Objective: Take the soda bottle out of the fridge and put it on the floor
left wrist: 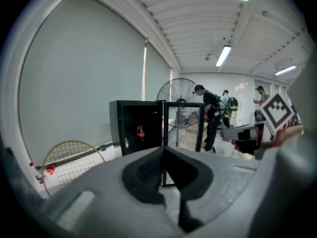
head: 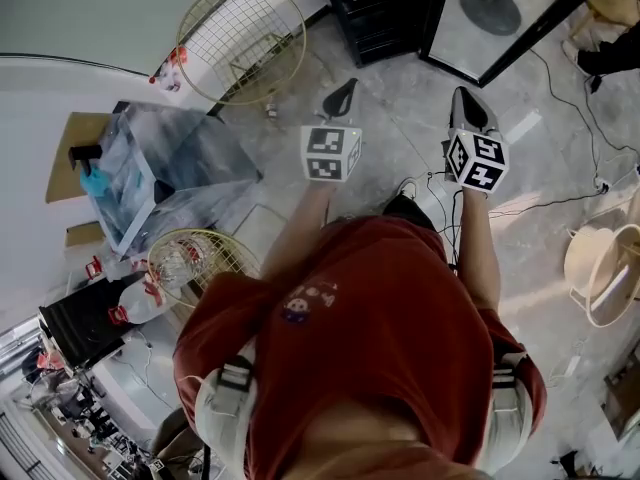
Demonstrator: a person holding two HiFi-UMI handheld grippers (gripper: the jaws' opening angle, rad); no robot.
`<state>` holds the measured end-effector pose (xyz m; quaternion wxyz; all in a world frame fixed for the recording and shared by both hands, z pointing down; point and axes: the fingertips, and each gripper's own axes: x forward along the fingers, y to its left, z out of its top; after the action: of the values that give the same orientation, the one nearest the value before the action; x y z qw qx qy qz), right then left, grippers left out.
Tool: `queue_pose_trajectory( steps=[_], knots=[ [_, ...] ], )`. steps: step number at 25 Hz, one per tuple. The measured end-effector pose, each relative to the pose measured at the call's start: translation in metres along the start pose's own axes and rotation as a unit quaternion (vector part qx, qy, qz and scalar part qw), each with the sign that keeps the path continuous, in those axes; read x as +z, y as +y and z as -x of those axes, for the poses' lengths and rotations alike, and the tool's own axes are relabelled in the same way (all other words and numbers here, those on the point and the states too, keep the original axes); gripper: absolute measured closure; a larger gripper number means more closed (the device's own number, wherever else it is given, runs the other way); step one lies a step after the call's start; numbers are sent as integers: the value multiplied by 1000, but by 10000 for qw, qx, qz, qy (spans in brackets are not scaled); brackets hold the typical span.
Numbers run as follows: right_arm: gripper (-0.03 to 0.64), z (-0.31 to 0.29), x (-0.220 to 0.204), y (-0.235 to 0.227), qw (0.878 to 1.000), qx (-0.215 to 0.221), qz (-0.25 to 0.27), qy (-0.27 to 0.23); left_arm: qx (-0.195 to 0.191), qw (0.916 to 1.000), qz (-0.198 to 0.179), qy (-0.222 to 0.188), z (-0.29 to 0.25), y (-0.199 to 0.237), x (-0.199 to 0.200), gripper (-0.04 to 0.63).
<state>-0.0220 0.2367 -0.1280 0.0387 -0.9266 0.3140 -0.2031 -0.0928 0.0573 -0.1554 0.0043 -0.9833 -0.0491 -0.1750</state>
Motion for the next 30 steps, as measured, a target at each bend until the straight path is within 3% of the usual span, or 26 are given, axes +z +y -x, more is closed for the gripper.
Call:
queue_pose_trajectory(
  steps=[10,17,23,26,30],
  knots=[
    [618,-36,18,-59,9994,334,68,45,413,9991,45,24,-53,-21,14,595],
    [618,-73,16,-70,9992,353,39,154,422,9987,234,137,-87,-7,1,595],
    [618,-118,22,-49,9994,265,12,219,235,9992,297,139,-119,35,-1,595],
    [618,-145,35,-24,9992,300,95,232,248,9992,318,29,-123,70,7,595],
    [617,-181,61,-30,9990,342,238,181,377,9987,335,-107,-149,95,26,595]
  ],
)
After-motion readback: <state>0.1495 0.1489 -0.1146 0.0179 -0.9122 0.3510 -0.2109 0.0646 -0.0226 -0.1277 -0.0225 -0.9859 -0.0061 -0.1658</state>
